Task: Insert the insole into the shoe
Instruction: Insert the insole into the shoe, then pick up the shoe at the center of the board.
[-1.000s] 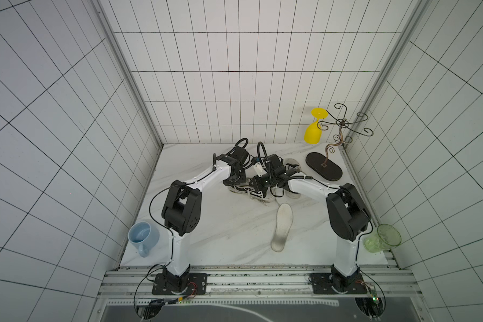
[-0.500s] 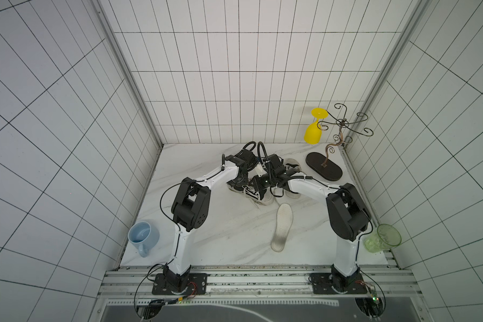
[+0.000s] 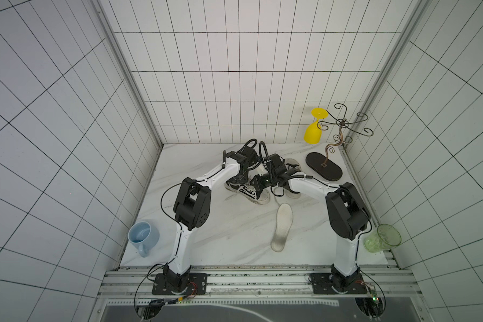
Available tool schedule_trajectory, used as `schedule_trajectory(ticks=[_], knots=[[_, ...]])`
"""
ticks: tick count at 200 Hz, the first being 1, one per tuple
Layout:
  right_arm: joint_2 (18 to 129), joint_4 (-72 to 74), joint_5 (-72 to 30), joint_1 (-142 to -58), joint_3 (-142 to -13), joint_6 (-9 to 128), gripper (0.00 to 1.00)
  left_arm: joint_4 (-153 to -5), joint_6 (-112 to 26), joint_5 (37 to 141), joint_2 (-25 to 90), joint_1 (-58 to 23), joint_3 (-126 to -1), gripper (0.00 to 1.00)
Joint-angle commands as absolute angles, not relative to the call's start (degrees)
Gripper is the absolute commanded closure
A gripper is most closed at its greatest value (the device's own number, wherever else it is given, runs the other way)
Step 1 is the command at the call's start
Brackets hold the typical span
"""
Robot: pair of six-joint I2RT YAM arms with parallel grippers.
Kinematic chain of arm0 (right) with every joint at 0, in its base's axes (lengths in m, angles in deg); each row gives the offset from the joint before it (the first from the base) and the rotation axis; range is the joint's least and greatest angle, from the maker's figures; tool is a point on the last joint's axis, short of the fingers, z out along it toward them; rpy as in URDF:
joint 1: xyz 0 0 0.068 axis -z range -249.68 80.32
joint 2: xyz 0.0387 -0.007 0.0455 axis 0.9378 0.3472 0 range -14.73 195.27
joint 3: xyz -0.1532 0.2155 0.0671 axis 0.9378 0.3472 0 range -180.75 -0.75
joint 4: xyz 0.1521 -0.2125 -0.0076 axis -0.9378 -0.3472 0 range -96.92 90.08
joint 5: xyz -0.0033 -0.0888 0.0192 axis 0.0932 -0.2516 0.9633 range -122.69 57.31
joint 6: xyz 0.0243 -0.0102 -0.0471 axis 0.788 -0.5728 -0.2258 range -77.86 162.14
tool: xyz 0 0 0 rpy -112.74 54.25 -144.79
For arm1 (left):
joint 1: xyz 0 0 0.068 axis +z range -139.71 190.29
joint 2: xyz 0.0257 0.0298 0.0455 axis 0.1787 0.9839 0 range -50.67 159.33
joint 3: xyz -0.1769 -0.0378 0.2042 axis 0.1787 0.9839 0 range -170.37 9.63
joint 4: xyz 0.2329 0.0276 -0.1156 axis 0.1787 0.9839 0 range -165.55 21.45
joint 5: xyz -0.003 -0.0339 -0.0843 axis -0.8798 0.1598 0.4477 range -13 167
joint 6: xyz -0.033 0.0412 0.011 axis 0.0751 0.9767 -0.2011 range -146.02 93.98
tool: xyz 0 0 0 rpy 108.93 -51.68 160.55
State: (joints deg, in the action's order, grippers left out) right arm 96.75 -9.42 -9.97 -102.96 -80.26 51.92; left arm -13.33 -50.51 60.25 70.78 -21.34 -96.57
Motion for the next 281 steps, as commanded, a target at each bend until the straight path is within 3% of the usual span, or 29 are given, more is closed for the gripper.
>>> schedule_trajectory(ticks=[1,35,106,154,211,281], knots=[[97.2,-8.7,-9.0,-103.5,-81.8,49.8,1.0,-12.4,-51.6,65.2,65.1,-20.7,-95.3,0.51],[97.2,-8.7,-8.6,-103.6,-81.8,49.9,1.0,-12.5,-51.1,59.6,62.6,-20.3,-91.9,0.51],[96.7,-8.8,-8.1,-103.6,-81.1,49.8,1.0,-18.4,-46.4,53.8,68.4,-18.8,-89.9,0.52],[96.5,-8.8,-8.3,-103.8,-80.8,49.6,1.0,-20.3,-46.3,57.8,70.0,-17.4,-93.0,0.52],[96.8,-8.9,-8.2,-103.7,-81.0,49.5,1.0,-19.8,-45.1,56.7,72.7,-17.4,-94.2,0.66],[97.2,-9.2,-8.2,-103.7,-81.7,49.4,1.0,-20.6,-44.4,53.0,73.2,-17.5,-92.1,0.6]])
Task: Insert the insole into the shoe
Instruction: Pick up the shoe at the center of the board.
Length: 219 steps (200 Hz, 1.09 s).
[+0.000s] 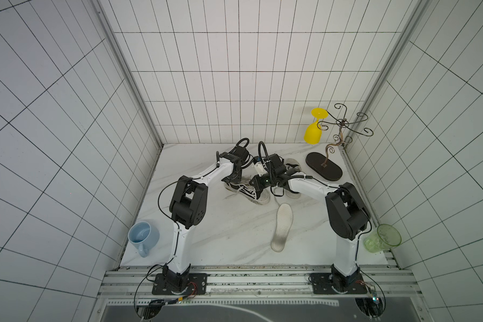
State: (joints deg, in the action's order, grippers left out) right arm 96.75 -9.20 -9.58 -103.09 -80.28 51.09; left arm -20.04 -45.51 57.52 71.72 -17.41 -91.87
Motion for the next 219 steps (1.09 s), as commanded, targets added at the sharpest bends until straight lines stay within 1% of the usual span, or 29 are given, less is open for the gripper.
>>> schedule_trajectory(ticks=[1,20,50,62,82,97,102,109,127,140,168,173,177,187,195,207,219], knots=[[97.3,-9.2,-8.2,-103.8,-81.8,49.4,1.0,-20.5,-44.4,52.8,73.3,-17.5,-92.1,0.6],[97.3,-9.3,-8.3,-103.8,-81.8,49.3,1.0,-20.4,-43.3,49.0,75.0,-17.5,-92.2,0.67],[97.4,-9.5,-8.3,-103.7,-81.7,49.3,1.0,-21.4,-42.4,46.9,77.3,-17.7,-91.1,0.76],[97.5,-9.5,-8.4,-103.8,-81.7,49.4,1.0,-20.7,-42.9,46.8,78.2,-17.8,-91.6,0.75],[98.0,-9.5,-8.3,-103.8,-82.1,49.6,1.0,-19.4,-43.5,46.7,78.9,-18.3,-92.1,0.62],[98.0,-9.5,-8.3,-103.7,-82.5,49.8,1.0,-16.9,-44.2,45.9,80.3,-18.4,-93.6,0.62],[98.0,-9.5,-8.1,-103.7,-82.6,49.9,1.0,-16.4,-44.2,46.3,80.4,-18.3,-94.0,0.64],[98.0,-9.5,-8.0,-103.8,-82.7,49.9,1.0,-16.6,-44.5,47.6,79.8,-18.1,-93.8,0.72],[97.6,-9.4,-8.1,-103.7,-82.8,50.3,1.0,-18.3,-46.1,55.8,76.7,-16.0,-93.0,0.89],[97.4,-9.3,-8.0,-103.6,-82.9,50.6,1.0,-18.9,-46.3,59.2,75.5,-14.8,-94.1,1.0],[97.3,-9.1,-7.4,-103.3,-84.7,51.9,1.0,-15.9,-47.8,63.7,75.4,-13.3,-98.6,1.0],[97.2,-8.8,-6.3,-103.1,-85.0,52.4,0.96,-15.9,-49.2,64.1,75.2,-12.9,-98.6,1.0],[97.0,-8.6,-5.6,-102.9,-85.4,52.9,0.91,-16.0,-50.3,64.1,74.9,-12.7,-98.6,1.0],[96.6,-8.4,-4.9,-102.4,-86.4,54.5,0.75,-15.9,-53.8,62.6,74.3,-12.3,-98.2,1.0],[96.0,-8.1,-4.5,-101.8,-87.0,55.8,0.67,-16.2,-56.9,61.7,73.7,-11.8,-97.8,1.0],[94.8,-6.6,-4.3,-100.6,-87.4,58.2,0.59,-16.6,-62.4,62.3,72.9,-10.5,-96.9,1.0],[93.3,-4.6,-3.3,-99.1,-87.1,60.6,0.56,-17.9,-67.2,63.7,72.5,-9.3,-96.3,1.0]])
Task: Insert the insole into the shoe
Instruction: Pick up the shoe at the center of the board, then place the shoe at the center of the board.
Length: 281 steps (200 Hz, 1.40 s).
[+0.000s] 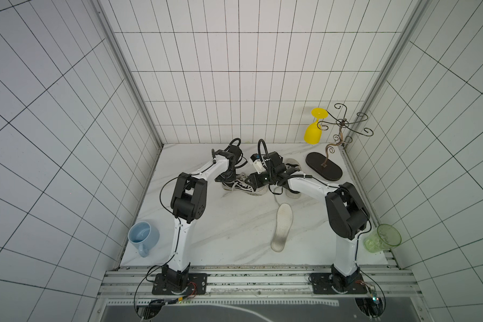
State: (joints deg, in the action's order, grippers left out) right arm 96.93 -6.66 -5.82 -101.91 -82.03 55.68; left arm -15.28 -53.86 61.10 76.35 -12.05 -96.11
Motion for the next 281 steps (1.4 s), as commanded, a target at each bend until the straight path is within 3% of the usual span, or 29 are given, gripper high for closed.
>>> schedule_trajectory(ticks=[1,33,65,78,116,131,167,194,209,249,281], knots=[[93.1,-4.4,-3.2,-99.0,-87.1,60.8,0.56,-17.8,-67.6,63.6,72.5,-9.2,-96.3,1.0],[88.1,-0.4,-3.3,-96.3,-84.1,65.1,0.51,-12.4,-79.7,57.6,75.2,-8.4,-102.3,1.0],[83.4,0.6,-4.6,-94.9,-78.9,65.8,0.49,-8.0,-95.8,58.9,78.0,-7.4,-105.5,1.0],[82.0,0.5,-5.4,-94.4,-76.9,65.7,0.49,-7.6,-100.8,60.3,79.0,-7.4,-106.3,0.93],[79.4,0.5,-5.4,-93.0,-72.8,66.0,0.49,4.5,-110.8,56.6,85.6,-8.9,-116.3,0.91],[79.1,0.1,-5.1,-92.9,-72.8,65.5,0.49,9.1,-113.7,56.0,88.0,-9.6,-119.3,0.83],[78.1,-1.1,-5.6,-92.9,-72.9,63.7,0.49,7.3,-111.9,57.4,89.6,-10.9,-122.5,0.59],[77.8,-2.4,-6.6,-92.6,-72.5,62.5,0.49,1.0,-107.1,60.5,85.5,-10.9,-122.2,0.53],[77.9,-3.0,-6.5,-92.2,-72.4,62.4,0.49,-0.4,-103.2,63.1,82.0,-10.6,-121.4,0.44],[78.1,-5.0,-8.1,-90.8,-72.8,63.2,0.48,-7.5,-95.9,66.7,65.0,-10.5,-104.2,0.42],[77.4,-11.2,-15.7,-88.9,-74.1,63.5,0.49,-17.2,-87.0,69.0,53.2,-12.3,-89.2,0.45]])
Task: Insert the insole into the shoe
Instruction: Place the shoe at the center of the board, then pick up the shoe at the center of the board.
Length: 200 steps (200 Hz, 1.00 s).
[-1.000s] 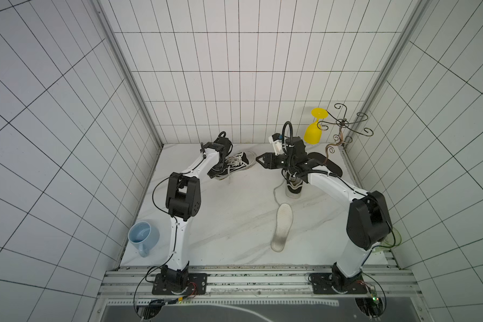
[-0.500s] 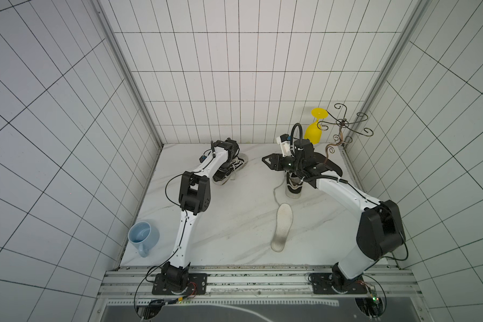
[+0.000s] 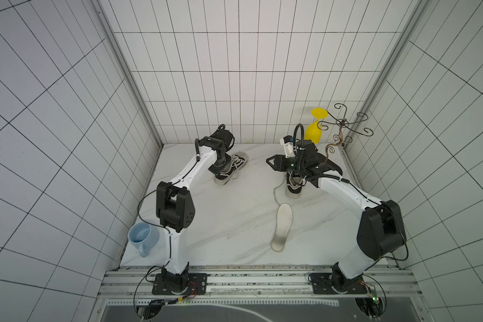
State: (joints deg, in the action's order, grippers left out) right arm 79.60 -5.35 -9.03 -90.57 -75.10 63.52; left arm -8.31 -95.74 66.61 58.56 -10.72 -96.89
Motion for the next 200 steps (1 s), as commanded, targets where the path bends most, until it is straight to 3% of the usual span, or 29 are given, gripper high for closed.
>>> schedule_trajectory(ticks=[1,31,63,134,174,200], knots=[[77.4,-11.5,-16.0,-88.8,-74.1,63.6,0.49,-17.5,-86.5,69.2,53.0,-12.6,-89.2,0.45],[75.5,-22.0,-27.8,-86.5,-72.4,63.6,0.52,-20.3,-70.6,70.2,52.2,-20.9,-87.9,0.46],[75.9,-21.9,-26.8,-80.5,-66.0,64.7,0.55,-22.7,-64.2,69.2,51.7,-28.9,-85.4,0.46],[84.4,-20.4,-26.5,-78.6,-69.0,62.6,0.58,-24.2,-62.0,69.4,51.0,-28.9,-82.5,0.45],[88.5,-18.3,-29.1,-78.6,-70.5,60.9,0.75,-23.6,-59.8,69.1,51.7,-28.7,-84.0,0.45],[89.0,-15.5,-28.6,-78.9,-71.1,58.4,0.96,-22.8,-58.9,66.9,51.4,-28.6,-83.5,0.45]])
